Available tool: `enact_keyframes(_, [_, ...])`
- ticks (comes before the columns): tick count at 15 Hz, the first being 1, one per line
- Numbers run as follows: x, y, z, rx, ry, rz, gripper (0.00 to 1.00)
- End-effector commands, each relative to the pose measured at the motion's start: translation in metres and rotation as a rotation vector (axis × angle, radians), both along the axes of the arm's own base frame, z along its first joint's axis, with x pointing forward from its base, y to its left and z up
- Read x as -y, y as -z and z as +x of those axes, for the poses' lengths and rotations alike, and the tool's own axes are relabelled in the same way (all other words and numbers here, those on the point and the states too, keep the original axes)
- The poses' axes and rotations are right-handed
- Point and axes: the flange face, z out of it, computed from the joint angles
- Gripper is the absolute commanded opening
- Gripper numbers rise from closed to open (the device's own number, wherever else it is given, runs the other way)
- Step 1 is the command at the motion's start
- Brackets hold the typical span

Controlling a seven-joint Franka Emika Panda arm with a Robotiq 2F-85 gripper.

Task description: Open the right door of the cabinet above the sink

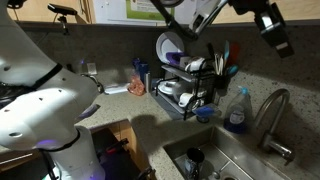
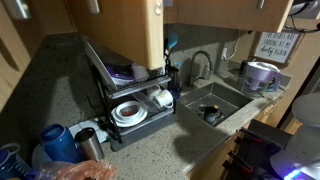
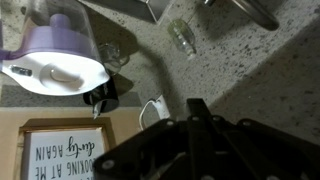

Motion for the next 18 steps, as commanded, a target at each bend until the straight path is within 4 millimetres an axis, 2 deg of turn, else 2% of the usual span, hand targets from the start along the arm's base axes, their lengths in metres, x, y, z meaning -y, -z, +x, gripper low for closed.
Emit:
enact_keyframes(1, [-0.0090, -0.0036, -0.0013, -0.020, -0.132, 0.026, 0.00])
enact_keyframes(6, [-0.0152, -0.0097, -0.0047, -0.046, -0.279, 0.010, 0.00])
enact_keyframes(7, [-0.0159, -0.0108, -0.0062, -0.050, -0.313, 0.004, 0.11])
enact_keyframes(8, [-0.0161, -0.0119, -0.0074, -0.055, -0.343, 0.000, 0.29])
enact_keyframes(9, [-0.0161, -0.0129, -0.0088, -0.057, -0.374, 0.002, 0.34])
enact_keyframes(10, [-0.0129, -0.0059, -0.0027, -0.051, -0.316, -0.002, 0.18])
enact_keyframes(12, [-0.0138, -0.0080, -0.0061, -0.049, -0.346, 0.000, 0.33])
enact_keyframes(18, [-0.0147, -0.0086, -0.0062, -0.048, -0.352, -0.001, 0.34])
